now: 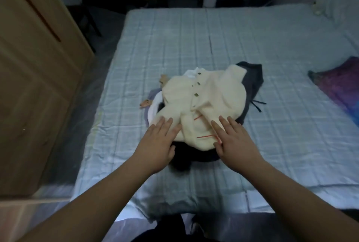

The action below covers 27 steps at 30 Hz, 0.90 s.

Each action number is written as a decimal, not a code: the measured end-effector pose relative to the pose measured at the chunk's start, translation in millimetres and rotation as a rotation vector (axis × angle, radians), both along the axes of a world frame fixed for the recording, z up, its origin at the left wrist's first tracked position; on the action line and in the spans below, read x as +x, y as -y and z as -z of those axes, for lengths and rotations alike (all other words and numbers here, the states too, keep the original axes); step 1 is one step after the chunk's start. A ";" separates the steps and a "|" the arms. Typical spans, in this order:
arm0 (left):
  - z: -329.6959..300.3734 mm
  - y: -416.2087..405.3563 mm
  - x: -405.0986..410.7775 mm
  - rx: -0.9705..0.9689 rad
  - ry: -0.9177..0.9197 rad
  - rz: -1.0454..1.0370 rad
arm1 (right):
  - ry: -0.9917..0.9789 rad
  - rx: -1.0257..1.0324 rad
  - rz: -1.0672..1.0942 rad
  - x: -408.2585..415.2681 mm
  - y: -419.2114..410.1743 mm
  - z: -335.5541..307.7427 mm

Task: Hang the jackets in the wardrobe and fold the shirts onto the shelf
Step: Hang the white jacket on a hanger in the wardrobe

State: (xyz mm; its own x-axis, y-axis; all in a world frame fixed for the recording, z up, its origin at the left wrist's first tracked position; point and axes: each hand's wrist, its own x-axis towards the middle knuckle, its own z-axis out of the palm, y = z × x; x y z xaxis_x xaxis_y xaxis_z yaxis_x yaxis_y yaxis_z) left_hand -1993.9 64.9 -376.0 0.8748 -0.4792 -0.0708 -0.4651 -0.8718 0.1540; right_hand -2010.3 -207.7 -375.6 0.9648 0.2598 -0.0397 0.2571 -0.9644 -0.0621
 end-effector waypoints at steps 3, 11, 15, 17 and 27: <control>28.0 1.5 27.7 -0.016 -0.053 0.013 | -0.060 -0.019 0.085 8.7 11.9 24.1; 99.0 43.8 61.8 -0.023 -0.267 0.095 | -0.200 -0.091 0.147 33.3 49.9 70.6; 132.7 64.8 63.1 0.038 -0.309 0.116 | -0.274 -0.089 0.043 59.6 59.7 97.1; 145.4 72.8 64.4 0.037 -0.328 0.086 | -0.282 -0.064 -0.021 76.6 64.2 111.0; 186.3 113.6 77.6 0.062 -0.354 -0.088 | -0.285 -0.216 -0.190 138.0 90.9 169.9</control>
